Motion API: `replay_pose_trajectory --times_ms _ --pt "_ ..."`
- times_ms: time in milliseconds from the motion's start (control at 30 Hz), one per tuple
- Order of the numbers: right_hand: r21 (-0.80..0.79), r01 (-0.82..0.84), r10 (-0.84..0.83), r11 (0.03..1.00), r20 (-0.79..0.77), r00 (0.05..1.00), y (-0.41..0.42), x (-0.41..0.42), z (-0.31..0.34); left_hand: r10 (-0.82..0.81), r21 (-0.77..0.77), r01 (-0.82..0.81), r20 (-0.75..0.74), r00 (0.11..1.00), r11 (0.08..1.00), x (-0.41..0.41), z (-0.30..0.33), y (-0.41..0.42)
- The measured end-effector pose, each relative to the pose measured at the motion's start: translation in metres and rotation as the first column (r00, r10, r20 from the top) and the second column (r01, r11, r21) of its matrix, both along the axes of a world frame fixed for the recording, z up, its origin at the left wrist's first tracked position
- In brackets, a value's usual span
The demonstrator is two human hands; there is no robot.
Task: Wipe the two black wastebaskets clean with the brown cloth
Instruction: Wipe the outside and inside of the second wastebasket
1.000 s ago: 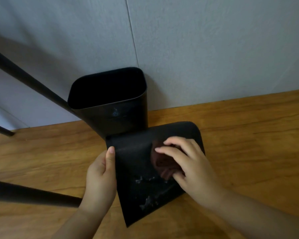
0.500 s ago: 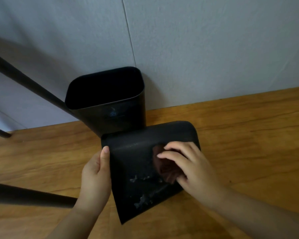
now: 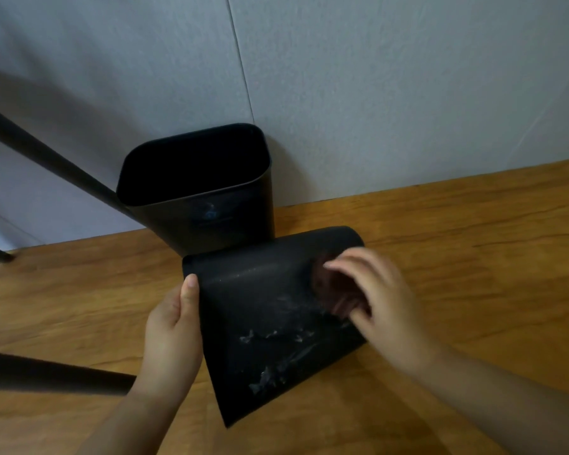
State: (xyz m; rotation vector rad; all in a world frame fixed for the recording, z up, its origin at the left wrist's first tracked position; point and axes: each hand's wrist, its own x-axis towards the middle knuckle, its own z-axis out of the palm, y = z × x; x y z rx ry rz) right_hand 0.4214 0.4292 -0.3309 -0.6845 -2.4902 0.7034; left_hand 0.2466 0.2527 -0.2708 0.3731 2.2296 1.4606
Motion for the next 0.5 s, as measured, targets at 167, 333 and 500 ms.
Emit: replay_pose_trajectory --times_ms 167,333,500 --pt "-0.125 0.321 -0.326 0.939 -0.019 0.945 0.022 -0.01 0.006 -0.01 0.023 0.01 0.003 1.0 1.0 0.002 0.003 0.002" --pt "0.022 -0.078 0.077 0.997 0.022 0.997 -0.025 -0.013 0.008 -0.009 0.022 0.009 -0.009 1.0 1.0 0.001 0.004 0.004" --pt "0.013 -0.035 0.035 0.999 0.021 0.999 -0.003 0.008 -0.008 0.004 0.019 -0.004 0.013 1.0 1.0 -0.002 0.003 0.001"
